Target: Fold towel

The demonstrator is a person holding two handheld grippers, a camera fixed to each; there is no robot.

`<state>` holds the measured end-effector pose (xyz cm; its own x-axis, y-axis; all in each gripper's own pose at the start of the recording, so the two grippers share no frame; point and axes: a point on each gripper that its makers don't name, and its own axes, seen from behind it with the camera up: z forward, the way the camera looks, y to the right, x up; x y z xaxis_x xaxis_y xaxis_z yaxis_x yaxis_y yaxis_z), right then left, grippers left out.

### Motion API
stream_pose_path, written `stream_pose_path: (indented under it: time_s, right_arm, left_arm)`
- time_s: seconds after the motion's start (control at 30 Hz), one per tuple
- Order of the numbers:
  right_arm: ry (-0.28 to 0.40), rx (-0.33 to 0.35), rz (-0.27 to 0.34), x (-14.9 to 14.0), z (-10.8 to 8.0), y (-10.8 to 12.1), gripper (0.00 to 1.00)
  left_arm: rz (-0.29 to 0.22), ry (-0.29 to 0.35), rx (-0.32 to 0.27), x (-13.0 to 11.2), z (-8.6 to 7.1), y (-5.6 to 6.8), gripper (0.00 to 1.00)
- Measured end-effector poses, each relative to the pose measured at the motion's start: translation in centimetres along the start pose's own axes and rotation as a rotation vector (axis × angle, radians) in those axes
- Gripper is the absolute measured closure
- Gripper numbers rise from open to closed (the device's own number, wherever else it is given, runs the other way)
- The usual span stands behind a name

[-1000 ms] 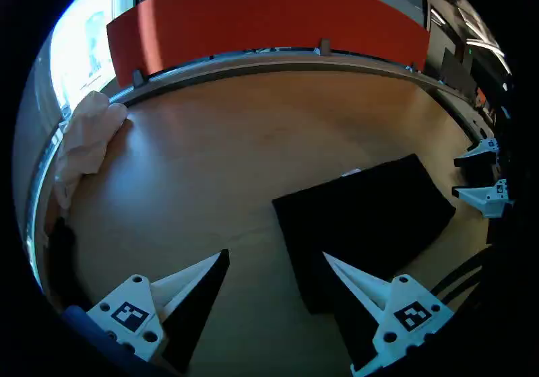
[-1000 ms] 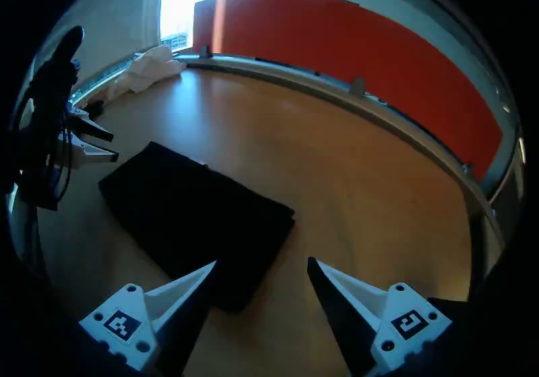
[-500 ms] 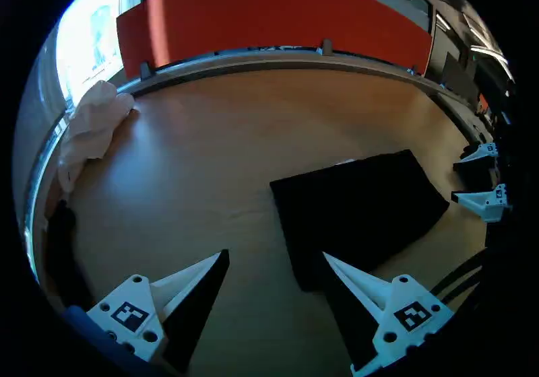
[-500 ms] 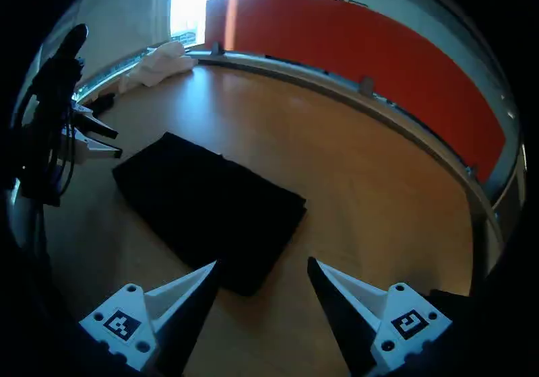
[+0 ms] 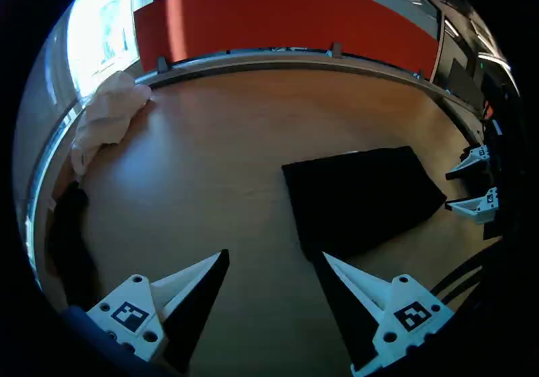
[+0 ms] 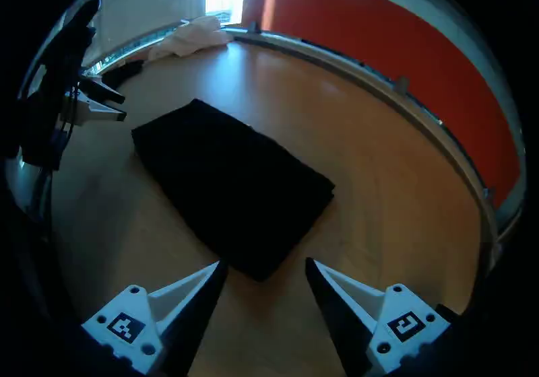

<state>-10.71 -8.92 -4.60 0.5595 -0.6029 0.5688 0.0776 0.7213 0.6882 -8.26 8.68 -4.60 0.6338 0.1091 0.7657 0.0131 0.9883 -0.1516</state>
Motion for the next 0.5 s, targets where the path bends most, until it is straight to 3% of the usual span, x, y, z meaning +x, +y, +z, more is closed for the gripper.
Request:
stream_pose_path:
  time_s: [0.27, 0.5]
  right_arm:
    - [-0.026, 0.046, -0.037, -0.4, 0.2, -0.6, 0.28]
    - [-0.056, 0.074, -0.050, -1.0, 0.3, -0.9, 0.56]
  left_arm:
    - [-0.046, -0.006, 0.024, -1.9, -1.6, -0.7, 0.08]
    - [-0.056, -0.015, 0.043, -3.5, -3.0, -1.4, 0.08]
